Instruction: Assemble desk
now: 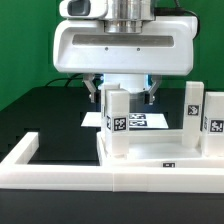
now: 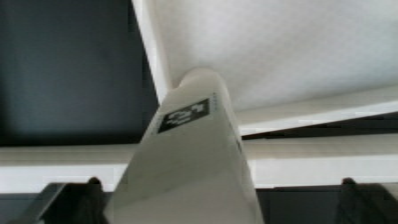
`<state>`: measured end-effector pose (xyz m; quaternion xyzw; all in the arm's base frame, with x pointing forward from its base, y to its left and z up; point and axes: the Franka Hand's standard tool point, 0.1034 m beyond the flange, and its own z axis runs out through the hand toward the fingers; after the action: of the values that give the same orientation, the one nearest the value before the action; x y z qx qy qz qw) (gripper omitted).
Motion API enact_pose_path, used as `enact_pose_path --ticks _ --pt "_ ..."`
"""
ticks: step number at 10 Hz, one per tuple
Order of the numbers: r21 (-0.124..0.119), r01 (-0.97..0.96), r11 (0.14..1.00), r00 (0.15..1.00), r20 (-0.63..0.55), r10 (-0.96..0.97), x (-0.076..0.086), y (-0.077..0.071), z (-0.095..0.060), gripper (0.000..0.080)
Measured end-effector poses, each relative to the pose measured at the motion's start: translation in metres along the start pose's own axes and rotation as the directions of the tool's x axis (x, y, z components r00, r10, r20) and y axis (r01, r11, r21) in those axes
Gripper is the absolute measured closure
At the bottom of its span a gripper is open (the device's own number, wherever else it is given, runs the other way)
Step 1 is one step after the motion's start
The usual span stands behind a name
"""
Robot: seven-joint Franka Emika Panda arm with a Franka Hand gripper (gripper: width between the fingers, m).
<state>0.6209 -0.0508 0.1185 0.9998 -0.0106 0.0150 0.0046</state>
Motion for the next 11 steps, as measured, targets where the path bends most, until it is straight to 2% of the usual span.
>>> enact_pose_path --ticks 3,5,6,7,9,11 --pt "-0.010 0.196 0.981 0.981 0.005 -0.196 -0.0006 0.0048 0.0001 0.0150" --pt "-0.010 0.175 0.984 0.985 0.005 -0.175 -0.0007 0.0051 0.0004 0.0409" --pt "-0.010 0.175 0.984 0.985 0.005 -0.175 -0.0007 0.0052 0.0004 0.0409" --pt "-0.010 0.161 0.987 0.987 0.006 -0.161 -0.0008 0.0052 0.0006 0.0514" --pt "-0.010 0.125 0.992 0.992 0.005 -0.125 -0.0009 0.0052 0.0008 0.0514" --pt "-0.009 -0.070 0.998 0.998 0.003 0.070 -0.0009 0.0081 0.0012 0.0514"
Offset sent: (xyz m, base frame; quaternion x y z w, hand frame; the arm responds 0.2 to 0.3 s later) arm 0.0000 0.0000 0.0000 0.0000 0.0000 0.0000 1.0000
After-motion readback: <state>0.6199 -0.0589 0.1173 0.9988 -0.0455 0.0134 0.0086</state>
